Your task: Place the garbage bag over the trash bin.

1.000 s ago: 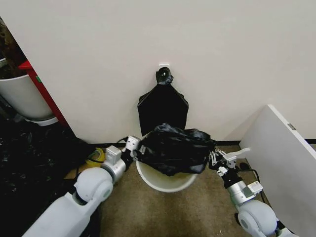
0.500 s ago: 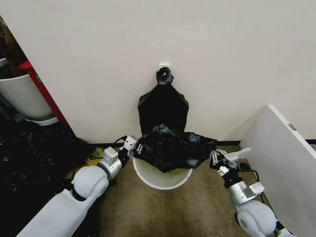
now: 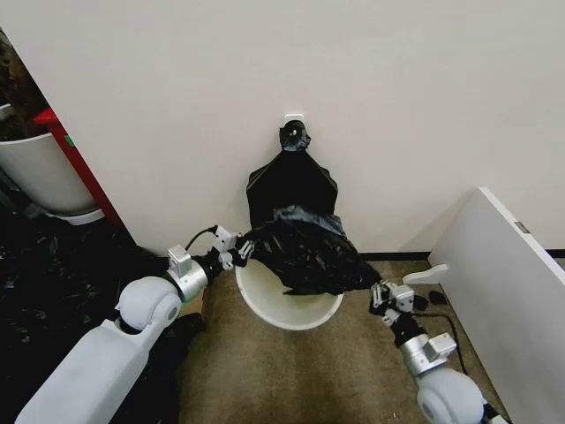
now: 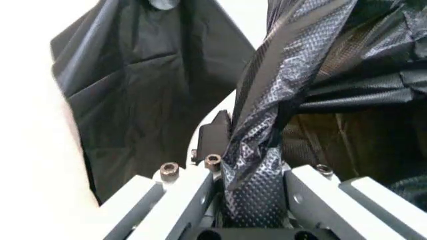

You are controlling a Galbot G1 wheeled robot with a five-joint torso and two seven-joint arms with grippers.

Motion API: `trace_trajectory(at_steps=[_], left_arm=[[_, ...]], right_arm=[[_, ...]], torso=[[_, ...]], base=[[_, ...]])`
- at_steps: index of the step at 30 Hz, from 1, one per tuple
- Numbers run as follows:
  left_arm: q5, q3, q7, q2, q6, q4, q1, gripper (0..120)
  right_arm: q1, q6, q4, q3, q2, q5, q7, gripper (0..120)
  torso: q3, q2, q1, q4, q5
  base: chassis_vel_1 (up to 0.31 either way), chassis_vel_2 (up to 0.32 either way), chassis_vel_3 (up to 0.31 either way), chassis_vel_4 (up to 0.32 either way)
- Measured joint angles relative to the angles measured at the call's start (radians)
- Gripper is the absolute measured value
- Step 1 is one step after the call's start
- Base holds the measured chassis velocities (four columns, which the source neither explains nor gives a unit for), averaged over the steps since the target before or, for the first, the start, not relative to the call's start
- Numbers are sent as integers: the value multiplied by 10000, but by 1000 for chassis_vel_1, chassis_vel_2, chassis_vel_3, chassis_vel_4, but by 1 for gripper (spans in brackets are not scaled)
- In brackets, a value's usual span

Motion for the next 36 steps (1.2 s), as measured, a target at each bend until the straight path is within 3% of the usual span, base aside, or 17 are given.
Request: trace_trajectory(at_steps=[8, 13, 18, 24, 27, 30, 36], left_arm=[[-1314, 54, -1388, -223, 470, 153, -176, 0], [-1765, 37, -1624, -321, 771, 162, -223, 0], [-1655, 93, -1655, -386, 832, 75, -134, 0], [-1299, 215, -1707, -534, 837, -115, 172, 0], [-1162, 185, -1782, -569, 838, -297, 403, 0], [-914, 56, -2264, -666, 852, -727, 1051, 4], [-876, 361, -3136, -941, 865, -876, 1266, 1]], right_arm=[[-81, 1384, -640, -52, 15, -488, -1089, 0], [-140, 2167, -1255, -74, 135, -2170, -1052, 0], [-151, 2793, -1421, 98, 201, -3093, -849, 16], [-537, 4101, -1426, 761, -232, -3917, -1016, 41], [-736, 4599, -1424, 1034, -480, -4244, -1336, 48], [-1011, 4657, -1245, 1152, -1006, -4944, -901, 65], [-1036, 4755, -1318, 1551, -983, -4847, -166, 84]], torso=[[0, 0, 0, 0, 1], [0, 0, 0, -1, 3], [-1, 0, -1, 0, 3], [-1, 0, -1, -2, 3], [-1, 0, -1, -2, 0], [-1, 0, -1, 6, 3], [0, 0, -1, 0, 2]], base=[[0, 0, 0, 0], [0, 0, 0, 0], [0, 0, 0, 0], [0, 0, 0, 0], [0, 0, 0, 0], [0, 0, 0, 0], [0, 0, 0, 0]])
